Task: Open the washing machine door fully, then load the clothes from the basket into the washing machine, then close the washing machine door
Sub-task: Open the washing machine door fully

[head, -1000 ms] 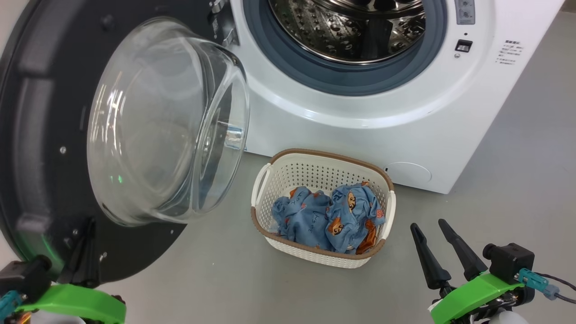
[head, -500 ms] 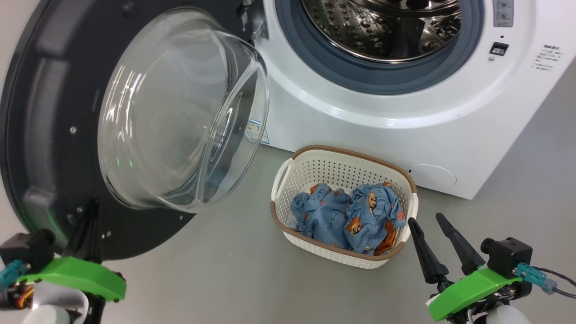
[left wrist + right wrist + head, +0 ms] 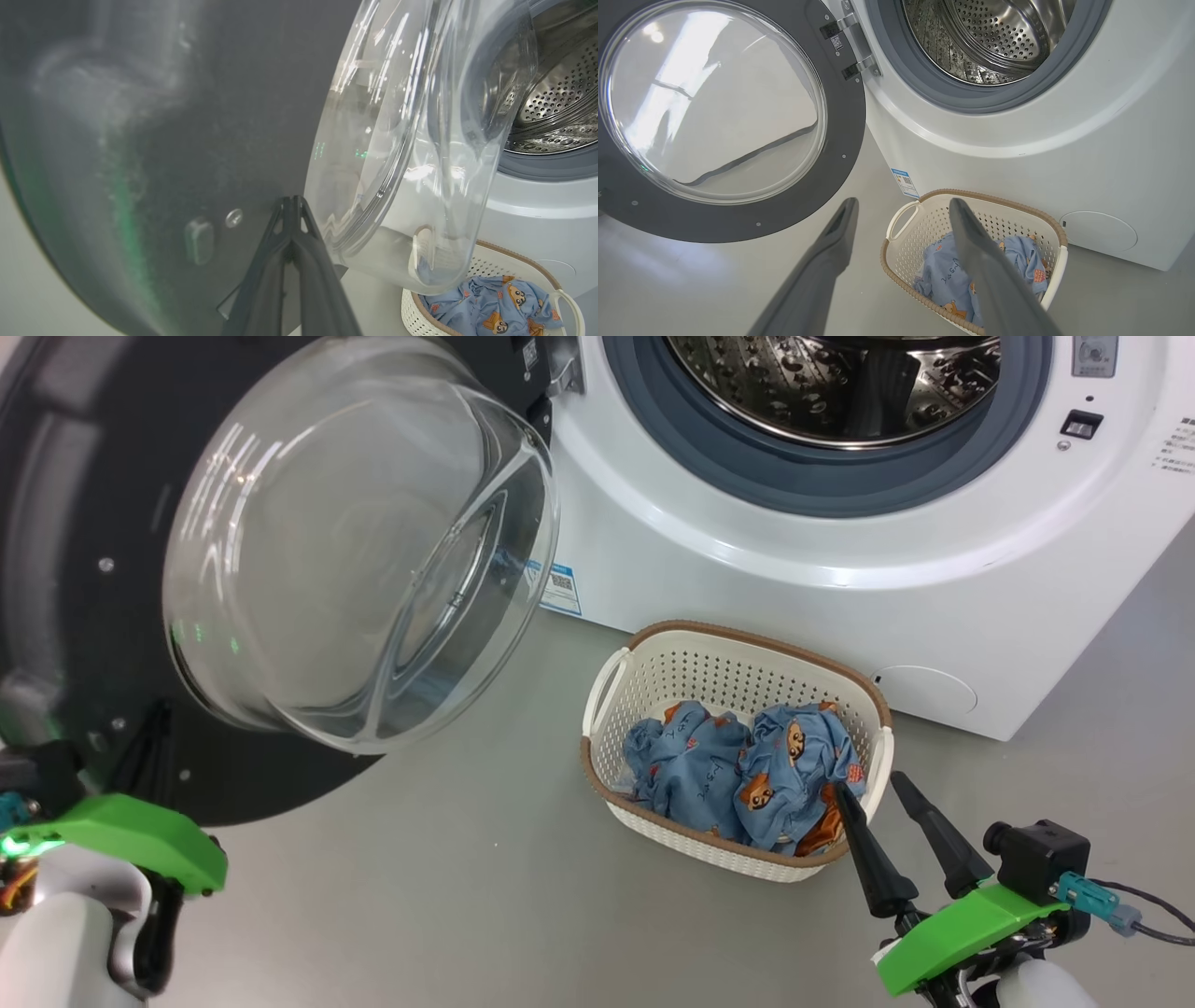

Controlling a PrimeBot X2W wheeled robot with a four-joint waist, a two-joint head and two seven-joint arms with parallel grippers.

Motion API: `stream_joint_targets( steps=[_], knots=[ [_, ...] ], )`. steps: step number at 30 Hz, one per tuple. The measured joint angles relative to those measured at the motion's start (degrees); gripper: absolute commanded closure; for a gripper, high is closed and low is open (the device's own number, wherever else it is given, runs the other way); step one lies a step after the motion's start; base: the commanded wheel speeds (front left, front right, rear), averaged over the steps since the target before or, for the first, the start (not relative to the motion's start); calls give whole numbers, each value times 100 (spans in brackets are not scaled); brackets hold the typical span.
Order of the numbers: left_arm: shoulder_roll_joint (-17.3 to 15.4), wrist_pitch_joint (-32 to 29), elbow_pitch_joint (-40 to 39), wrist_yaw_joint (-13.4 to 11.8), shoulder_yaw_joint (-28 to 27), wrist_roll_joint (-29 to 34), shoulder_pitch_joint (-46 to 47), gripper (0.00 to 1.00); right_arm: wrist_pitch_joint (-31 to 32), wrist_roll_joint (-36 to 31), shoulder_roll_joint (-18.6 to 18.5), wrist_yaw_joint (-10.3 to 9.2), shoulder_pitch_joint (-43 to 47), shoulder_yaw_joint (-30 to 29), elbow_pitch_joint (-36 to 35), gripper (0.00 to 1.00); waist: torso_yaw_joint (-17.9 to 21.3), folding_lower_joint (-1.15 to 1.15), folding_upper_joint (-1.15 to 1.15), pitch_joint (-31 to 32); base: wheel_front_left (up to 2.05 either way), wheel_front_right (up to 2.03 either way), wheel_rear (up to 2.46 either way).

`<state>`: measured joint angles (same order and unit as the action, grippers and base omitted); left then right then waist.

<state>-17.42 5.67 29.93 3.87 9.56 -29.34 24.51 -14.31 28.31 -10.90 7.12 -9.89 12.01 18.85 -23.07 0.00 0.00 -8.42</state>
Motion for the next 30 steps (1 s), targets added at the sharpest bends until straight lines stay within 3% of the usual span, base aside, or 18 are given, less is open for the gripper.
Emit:
stream_joint_targets(
  steps=[19, 30],
  knots=[
    [-53, 309, 1958, 294, 376, 203, 1444, 100, 0, 0, -48, 0, -240, 52, 52, 0, -161, 1, 0, -258, 0, 0, 0],
    [-122, 509, 2851, 345, 572, 190, 2167, 100, 0, 2, -138, 0, -374, 204, 105, 0, -177, 1, 0, -387, 0, 0, 0]
  ],
)
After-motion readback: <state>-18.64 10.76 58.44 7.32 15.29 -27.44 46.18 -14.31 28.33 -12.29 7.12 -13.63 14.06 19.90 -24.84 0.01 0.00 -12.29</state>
